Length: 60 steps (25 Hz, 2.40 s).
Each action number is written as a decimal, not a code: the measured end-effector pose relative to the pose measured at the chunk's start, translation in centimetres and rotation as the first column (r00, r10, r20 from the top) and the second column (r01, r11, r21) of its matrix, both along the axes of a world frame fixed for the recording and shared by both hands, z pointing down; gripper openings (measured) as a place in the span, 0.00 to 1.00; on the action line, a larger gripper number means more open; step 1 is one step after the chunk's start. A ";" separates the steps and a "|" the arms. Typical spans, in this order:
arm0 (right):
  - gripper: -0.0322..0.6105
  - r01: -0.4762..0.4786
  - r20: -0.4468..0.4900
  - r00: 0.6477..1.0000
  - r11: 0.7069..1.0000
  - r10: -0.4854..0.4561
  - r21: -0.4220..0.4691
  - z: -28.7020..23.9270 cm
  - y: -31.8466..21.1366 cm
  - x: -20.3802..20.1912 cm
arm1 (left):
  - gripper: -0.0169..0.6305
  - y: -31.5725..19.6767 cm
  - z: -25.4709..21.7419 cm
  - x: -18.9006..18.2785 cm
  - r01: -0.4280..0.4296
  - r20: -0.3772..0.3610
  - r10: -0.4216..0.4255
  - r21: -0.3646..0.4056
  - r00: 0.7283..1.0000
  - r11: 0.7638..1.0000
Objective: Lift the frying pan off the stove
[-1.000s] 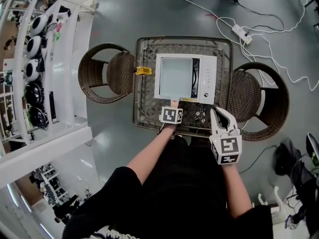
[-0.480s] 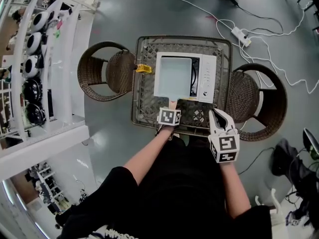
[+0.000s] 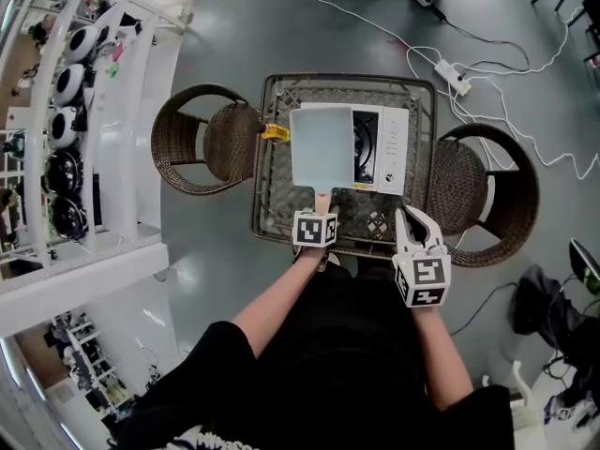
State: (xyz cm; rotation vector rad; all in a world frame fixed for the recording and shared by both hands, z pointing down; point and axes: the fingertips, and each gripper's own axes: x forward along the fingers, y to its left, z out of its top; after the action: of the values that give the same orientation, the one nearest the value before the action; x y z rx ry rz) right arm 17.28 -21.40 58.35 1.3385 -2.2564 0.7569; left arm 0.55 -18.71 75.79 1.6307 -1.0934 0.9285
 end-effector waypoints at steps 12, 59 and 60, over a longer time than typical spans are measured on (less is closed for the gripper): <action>0.10 -0.027 0.007 1.000 0.999 0.026 0.048 -2.6 2.6 -3.4 | 0.09 2.2 -6.2 -2.9 -0.042 -0.016 0.046 0.199 0.999 0.979; 0.10 -0.143 -0.007 0.988 0.922 0.156 0.359 -16.7 22.5 -16.3 | 0.09 19.9 -29.9 -18.6 -0.024 -0.042 0.078 0.712 0.996 0.702; 0.10 -0.141 -0.009 0.988 0.923 0.154 0.358 -16.6 22.7 -16.4 | 0.09 20.1 -30.0 -18.7 -0.024 -0.044 0.078 0.714 0.996 0.700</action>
State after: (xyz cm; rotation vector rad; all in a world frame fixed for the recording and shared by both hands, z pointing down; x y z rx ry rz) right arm 0.86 1.30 41.73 1.6873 -2.3614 0.3707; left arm -18.13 1.43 45.79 2.3135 -1.4764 0.4687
